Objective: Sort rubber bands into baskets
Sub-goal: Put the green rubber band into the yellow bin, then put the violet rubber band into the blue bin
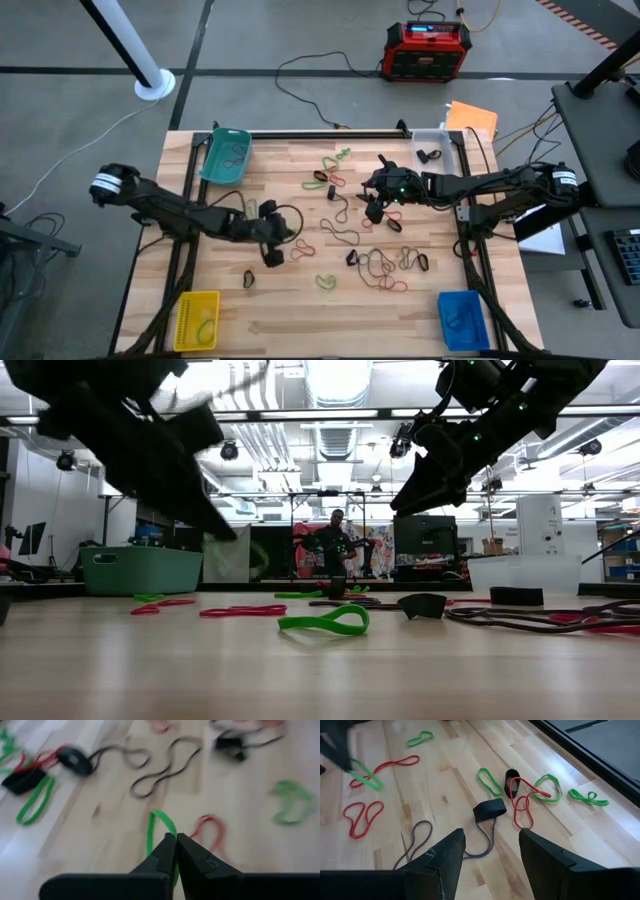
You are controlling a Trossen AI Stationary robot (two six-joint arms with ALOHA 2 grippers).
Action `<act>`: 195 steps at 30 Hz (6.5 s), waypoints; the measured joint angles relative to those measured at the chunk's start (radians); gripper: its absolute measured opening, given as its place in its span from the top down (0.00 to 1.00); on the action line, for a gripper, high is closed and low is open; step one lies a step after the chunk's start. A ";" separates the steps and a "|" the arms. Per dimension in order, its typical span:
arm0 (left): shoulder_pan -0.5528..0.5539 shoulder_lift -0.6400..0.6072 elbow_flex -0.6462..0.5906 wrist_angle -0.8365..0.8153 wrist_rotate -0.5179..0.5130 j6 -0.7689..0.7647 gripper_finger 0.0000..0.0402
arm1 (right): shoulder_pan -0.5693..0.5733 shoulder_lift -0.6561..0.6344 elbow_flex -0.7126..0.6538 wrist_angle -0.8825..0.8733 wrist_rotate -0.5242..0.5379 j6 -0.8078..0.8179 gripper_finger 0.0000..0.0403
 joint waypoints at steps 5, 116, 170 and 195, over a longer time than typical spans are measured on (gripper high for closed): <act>-0.089 -0.098 0.008 -0.010 0.002 -0.029 1.00 | 0.000 0.000 0.000 0.000 0.000 0.000 0.55; -0.125 -0.299 -0.105 0.174 -0.177 0.198 0.91 | 0.086 0.000 0.065 -0.010 0.002 0.077 0.66; 0.497 -0.161 0.065 0.009 0.233 0.381 0.90 | 0.290 0.526 0.428 -0.298 0.099 0.053 0.57; 0.497 -0.160 0.065 0.037 0.234 0.364 0.90 | 0.284 0.751 0.409 -0.181 0.065 0.039 0.74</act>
